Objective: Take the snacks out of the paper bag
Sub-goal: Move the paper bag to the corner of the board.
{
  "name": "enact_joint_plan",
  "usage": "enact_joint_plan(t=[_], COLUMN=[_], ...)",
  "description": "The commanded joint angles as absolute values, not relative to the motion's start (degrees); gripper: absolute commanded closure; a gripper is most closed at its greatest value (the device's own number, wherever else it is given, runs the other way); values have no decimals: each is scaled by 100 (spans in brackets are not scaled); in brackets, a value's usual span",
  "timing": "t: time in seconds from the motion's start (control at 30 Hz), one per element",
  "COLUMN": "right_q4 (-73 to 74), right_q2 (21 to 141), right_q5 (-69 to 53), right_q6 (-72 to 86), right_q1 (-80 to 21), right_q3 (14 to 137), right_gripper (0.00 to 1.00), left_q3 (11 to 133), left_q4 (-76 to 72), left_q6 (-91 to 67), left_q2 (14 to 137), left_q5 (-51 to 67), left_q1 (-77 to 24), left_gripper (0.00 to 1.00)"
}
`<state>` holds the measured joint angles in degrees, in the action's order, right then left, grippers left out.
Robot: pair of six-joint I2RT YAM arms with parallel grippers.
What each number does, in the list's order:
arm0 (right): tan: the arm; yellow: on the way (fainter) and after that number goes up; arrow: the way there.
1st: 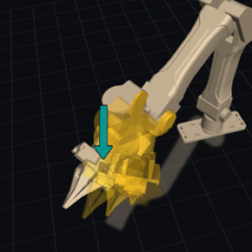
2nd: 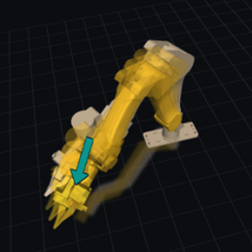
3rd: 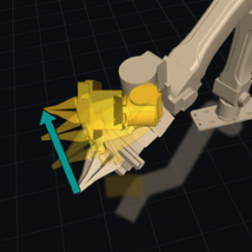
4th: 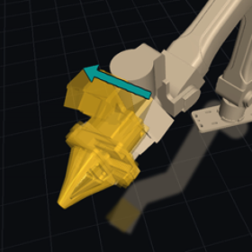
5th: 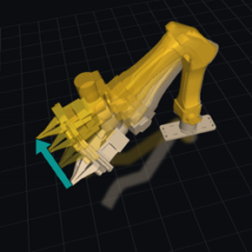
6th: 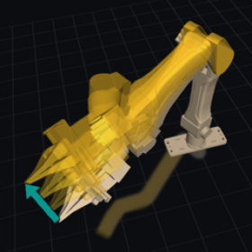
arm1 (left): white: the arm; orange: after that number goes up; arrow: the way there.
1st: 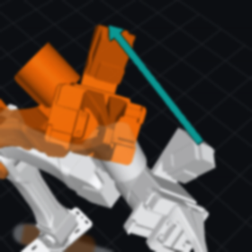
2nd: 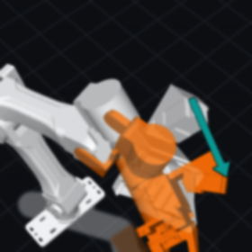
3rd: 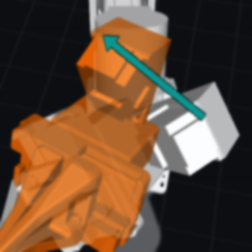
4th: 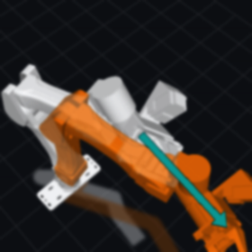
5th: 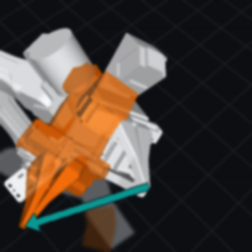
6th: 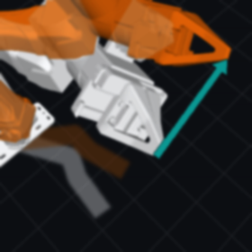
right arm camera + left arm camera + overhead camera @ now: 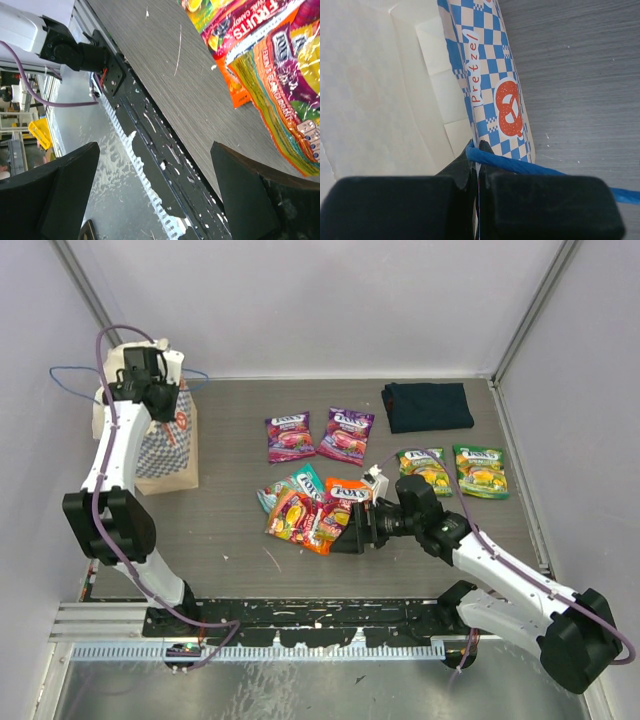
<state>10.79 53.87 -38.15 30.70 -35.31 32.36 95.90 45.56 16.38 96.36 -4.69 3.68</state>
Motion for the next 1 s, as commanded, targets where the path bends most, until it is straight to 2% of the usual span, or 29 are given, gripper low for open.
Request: enact_joint_plan(t=[0.0,0.2,0.6,0.97], right_q4=[873,1122,1718,1481], right_q2=[5343,5498,5409,5539], right_q5=[-4059,-4113,-4131,-4448], right_q6=[2968,2728,2312,2345], right_q1=[-3568,-3566,-3567,-3577], right_q3=[3153,3244,3351,3390], right_gripper=[0,0,0,0], left_q3=[10178,10842,12294,12354], left_q4=[4255,4324,4483,4432], left_q6=[2190,2658,3399,3912], left_q2=[9997,10610,11667,11678], left_q5=[-204,639,1283,1252], left_q1=[439,708,1192,1221], left_gripper=[100,100,100,100])
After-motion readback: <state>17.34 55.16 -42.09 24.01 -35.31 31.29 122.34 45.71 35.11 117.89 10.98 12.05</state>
